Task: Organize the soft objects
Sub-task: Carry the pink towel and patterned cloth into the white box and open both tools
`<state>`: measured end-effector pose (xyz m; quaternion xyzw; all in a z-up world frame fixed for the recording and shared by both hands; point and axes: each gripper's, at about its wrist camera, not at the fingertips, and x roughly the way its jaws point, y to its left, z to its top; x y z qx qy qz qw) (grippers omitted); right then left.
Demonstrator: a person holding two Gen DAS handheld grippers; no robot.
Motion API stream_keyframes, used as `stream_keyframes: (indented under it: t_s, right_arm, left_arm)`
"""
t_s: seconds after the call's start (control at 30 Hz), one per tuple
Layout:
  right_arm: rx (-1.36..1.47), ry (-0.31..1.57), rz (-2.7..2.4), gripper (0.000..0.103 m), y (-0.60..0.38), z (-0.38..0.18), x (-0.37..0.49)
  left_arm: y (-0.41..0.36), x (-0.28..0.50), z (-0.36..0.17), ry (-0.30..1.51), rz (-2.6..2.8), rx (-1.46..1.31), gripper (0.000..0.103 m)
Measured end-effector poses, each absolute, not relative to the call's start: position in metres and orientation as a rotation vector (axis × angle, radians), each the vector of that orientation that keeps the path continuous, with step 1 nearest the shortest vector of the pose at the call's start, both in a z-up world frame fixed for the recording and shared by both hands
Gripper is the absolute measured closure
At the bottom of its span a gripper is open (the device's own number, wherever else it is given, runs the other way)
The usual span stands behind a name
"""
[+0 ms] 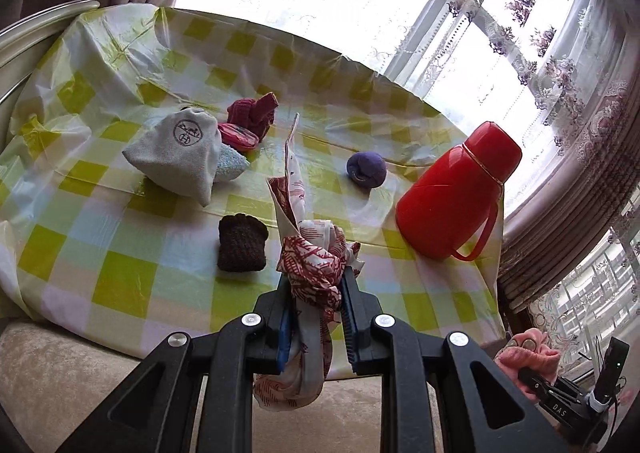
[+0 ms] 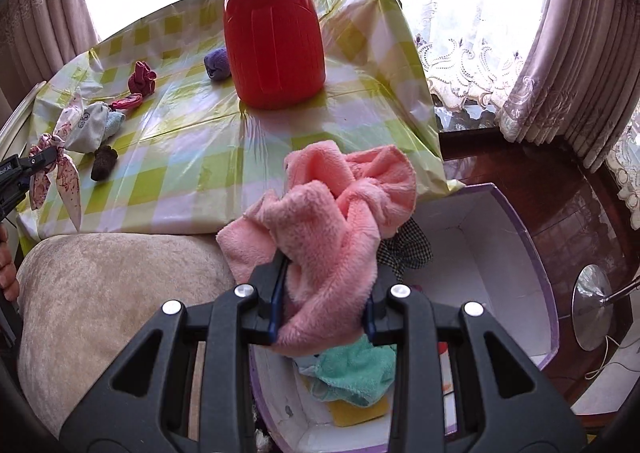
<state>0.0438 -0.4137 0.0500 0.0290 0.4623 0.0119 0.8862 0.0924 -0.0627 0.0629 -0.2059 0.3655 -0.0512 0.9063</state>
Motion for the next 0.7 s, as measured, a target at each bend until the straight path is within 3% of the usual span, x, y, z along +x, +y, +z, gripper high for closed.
stream_keyframes:
  t_s: [0.33, 0.43, 0.5, 0.57, 0.7]
  right_arm:
    - [0.113, 1.099, 0.022, 0.069, -0.429, 0.011, -0.002]
    - [0.109, 1.165, 0.054, 0.064, -0.427, -0.004, -0.013]
    - [0.076, 1.217, 0.070, 0.056, -0.423, -0.014, -0.021]
    - [0.051, 1.263, 0.075, 0.030, -0.423, -0.022, -0.028]
    - [0.030, 1.298, 0.062, 0.028, -0.431, -0.025, -0.038]
  left_arm:
    - [-0.120, 0.086, 0.079, 0.759, -0.242, -0.364, 0.081]
    - [-0.137, 0.085, 0.083, 0.760, -0.282, -0.349, 0.081]
    - [-0.149, 0.084, 0.086, 0.762, -0.312, -0.336, 0.081]
    - [-0.161, 0.083, 0.088, 0.764, -0.344, -0.324, 0.081]
    - [-0.186, 0.082, 0.093, 0.774, -0.409, -0.297, 0.081]
